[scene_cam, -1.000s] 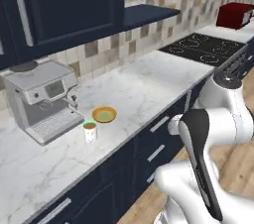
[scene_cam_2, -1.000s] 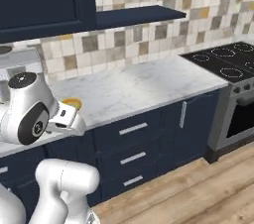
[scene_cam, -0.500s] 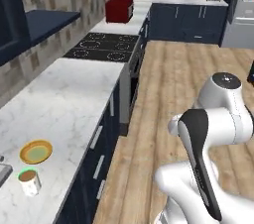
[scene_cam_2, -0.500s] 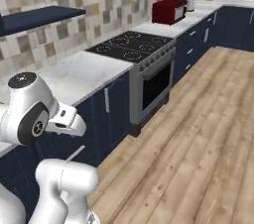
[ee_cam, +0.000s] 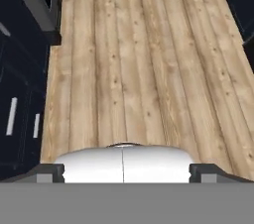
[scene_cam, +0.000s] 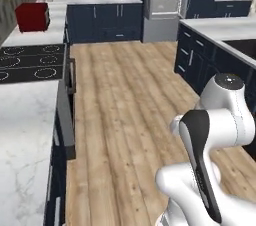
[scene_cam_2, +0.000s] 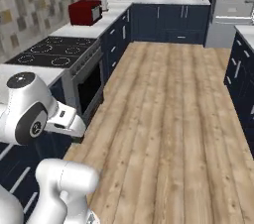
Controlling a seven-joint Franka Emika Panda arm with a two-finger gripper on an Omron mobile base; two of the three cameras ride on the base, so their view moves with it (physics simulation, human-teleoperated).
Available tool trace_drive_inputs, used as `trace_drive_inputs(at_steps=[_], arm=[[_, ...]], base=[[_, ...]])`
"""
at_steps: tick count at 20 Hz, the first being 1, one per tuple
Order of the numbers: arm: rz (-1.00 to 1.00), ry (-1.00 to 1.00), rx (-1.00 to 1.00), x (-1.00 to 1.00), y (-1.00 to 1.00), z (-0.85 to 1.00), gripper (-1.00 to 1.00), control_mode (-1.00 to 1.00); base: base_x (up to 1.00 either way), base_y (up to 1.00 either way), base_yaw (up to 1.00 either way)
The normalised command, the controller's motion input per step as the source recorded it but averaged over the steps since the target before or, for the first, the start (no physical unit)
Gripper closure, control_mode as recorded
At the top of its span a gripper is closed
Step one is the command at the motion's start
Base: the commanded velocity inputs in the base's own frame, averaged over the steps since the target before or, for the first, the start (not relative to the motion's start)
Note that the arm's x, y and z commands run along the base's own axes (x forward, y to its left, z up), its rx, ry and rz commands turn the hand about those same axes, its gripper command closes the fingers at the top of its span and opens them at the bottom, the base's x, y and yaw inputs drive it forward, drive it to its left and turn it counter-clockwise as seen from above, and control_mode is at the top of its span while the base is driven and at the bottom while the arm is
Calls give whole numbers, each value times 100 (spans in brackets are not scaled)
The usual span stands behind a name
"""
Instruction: Take a sugar cube from the saucer and place it inside the coffee. Then, grab milk from the fridge and place it next to the coffee on the counter to sweeten the coffee.
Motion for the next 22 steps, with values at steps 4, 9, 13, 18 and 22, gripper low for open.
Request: trace_drive_inputs(at_steps=[4,9,13,18,22], arm=[[0,0,0,0,0,0,-100,100],[0,0,0,0,0,0,-100,100],[0,0,0,0,0,0,-100,100],[0,0,0,0,0,0,-100,100],[0,0,0,0,0,0,-100,100]], base=[[100,-18,-22],[100,-39,-10],[100,-60,-1],[100,-52,0],[100,-4,-4]])
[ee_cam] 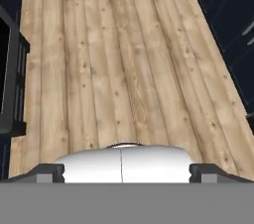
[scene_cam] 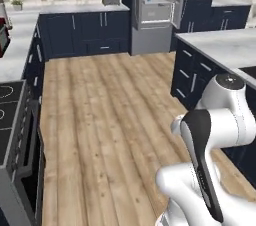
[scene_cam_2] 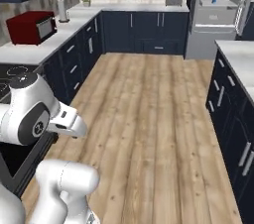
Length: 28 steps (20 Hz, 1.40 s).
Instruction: Take a sugar cube from the saucer and place it inside the coffee. Then, grab milk from the fridge and place it next to the coffee on the counter to sweeten the coffee.
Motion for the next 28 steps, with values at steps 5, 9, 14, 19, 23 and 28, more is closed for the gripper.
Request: trace_drive_inputs(at_steps=[5,9,14,19,23,28], arm=[[0,0,0,0,0,0,-100,100],[0,0,0,0,0,0,-100,100],[0,0,0,0,0,0,-100,100],[0,0,0,0,0,0,-100,100],[0,0,0,0,0,0,-100,100],[0,0,0,0,0,0,-100,100]], base=[[100,0,-3],[100,2,-1],[100,2,0],[100,2,0],[100,3,0],[100,6,-5]])
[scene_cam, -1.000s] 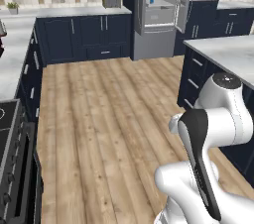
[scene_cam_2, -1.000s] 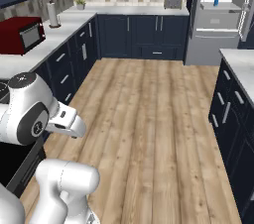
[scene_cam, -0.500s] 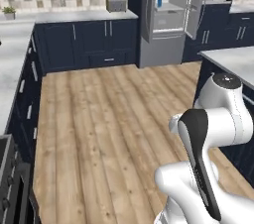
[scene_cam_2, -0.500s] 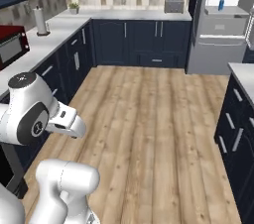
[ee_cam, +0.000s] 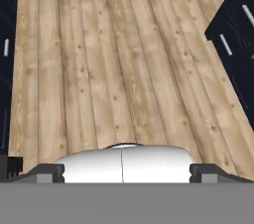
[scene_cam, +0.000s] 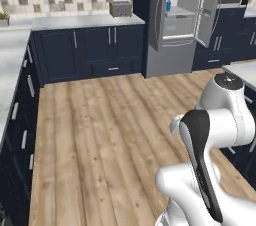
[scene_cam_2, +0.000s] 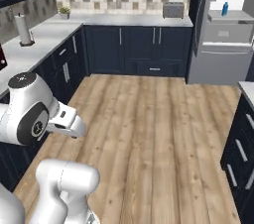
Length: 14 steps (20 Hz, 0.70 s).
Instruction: Take a sugar cube from the saucer and place it inside the coffee. Then, grab milk from the fridge and place it next to the coffee on the counter to sweeten the coffee.
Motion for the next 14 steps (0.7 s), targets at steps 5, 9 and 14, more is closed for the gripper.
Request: trace_drive_inputs(at_steps=[5,9,14], arm=[[0,0,0,0,0,0,-100,100],[0,0,0,0,0,0,-100,100],[0,0,0,0,0,0,-100,100]], base=[[100,1,-12],[100,0,-19],[100,-1,-24]])
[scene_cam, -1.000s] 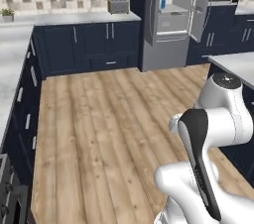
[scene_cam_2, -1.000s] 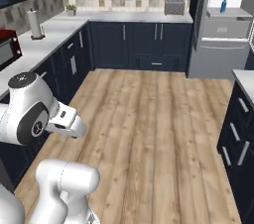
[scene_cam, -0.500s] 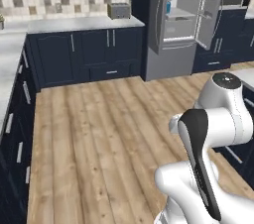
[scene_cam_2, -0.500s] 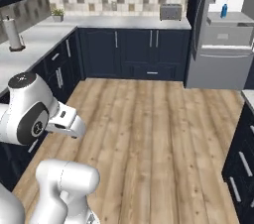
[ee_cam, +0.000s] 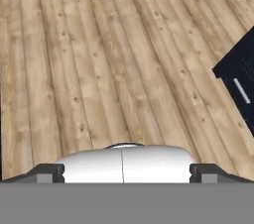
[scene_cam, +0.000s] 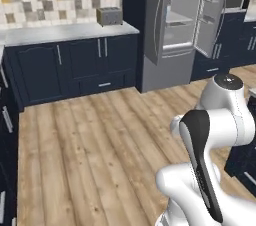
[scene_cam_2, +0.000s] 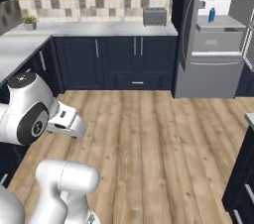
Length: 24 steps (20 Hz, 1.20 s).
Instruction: Take a sugar cube from the saucer and place it inside the coffee. Then, grab milk from the fridge and place it next to the coffee on the counter to sweeten the coffee.
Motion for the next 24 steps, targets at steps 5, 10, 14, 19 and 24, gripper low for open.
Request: trace_drive_inputs(at_steps=[5,10,14,19,24], arm=[[0,0,0,0,0,0,-100,100],[0,0,0,0,0,0,-100,100],[0,0,0,0,0,0,-100,100],[0,0,0,0,0,0,-100,100],[0,0,0,0,0,0,-100,100]], base=[[100,-4,-27],[100,-30,-23],[100,-47,-17],[100,-49,-18],[100,-35,-19]])
